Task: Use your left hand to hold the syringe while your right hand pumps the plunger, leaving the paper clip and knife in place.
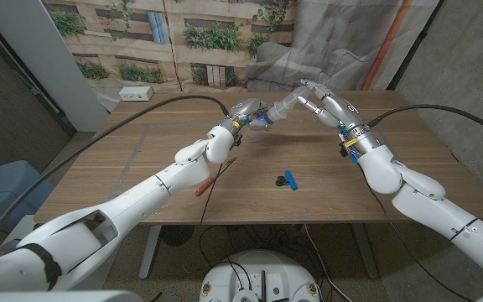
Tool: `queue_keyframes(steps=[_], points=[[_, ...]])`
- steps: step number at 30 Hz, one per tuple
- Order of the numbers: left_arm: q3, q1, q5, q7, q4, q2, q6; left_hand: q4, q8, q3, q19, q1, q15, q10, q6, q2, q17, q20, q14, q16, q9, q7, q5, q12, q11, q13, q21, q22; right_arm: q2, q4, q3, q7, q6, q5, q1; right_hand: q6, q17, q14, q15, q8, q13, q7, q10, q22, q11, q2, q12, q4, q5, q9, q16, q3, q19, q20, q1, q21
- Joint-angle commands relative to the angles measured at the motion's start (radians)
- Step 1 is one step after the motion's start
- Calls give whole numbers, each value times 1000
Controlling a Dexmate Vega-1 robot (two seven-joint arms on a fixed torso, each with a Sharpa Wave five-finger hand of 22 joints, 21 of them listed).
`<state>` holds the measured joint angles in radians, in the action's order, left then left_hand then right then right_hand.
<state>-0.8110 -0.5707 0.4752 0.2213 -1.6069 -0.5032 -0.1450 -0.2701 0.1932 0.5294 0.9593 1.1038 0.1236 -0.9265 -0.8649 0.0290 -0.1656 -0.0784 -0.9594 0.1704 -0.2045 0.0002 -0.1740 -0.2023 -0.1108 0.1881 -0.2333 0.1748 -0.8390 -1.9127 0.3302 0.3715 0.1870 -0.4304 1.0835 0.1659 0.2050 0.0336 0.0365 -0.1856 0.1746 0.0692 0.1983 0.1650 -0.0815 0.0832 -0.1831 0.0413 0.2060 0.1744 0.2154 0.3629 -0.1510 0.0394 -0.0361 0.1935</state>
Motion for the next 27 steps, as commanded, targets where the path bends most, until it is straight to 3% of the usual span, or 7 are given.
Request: queue_keyframes(steps=[1,27], points=[[-4,12,-9,-3,18,10,9,93,5,100,74,-100,105,-62,-74,-154,-2,-91,-23,4,-3,1,-5,0,-64,6,-3,3,1,7,31,-21,-11,-4,-30,2,-1,17,68,-2,4,-6,6,3,11,12,-3,1,1,2,9,9,-7,36,1,1],[-13,18,-8,-20,-2,11,-18,92,5,111,80,-105,106,-64,-75,-151,-2,-91,-26,4,-3,1,-4,0,-62,7,-3,3,16,43,89,-49,-3,0,-74,-2,1,11,68,0,4,-9,2,3,12,14,-2,5,0,1,3,11,-7,39,8,-2]])
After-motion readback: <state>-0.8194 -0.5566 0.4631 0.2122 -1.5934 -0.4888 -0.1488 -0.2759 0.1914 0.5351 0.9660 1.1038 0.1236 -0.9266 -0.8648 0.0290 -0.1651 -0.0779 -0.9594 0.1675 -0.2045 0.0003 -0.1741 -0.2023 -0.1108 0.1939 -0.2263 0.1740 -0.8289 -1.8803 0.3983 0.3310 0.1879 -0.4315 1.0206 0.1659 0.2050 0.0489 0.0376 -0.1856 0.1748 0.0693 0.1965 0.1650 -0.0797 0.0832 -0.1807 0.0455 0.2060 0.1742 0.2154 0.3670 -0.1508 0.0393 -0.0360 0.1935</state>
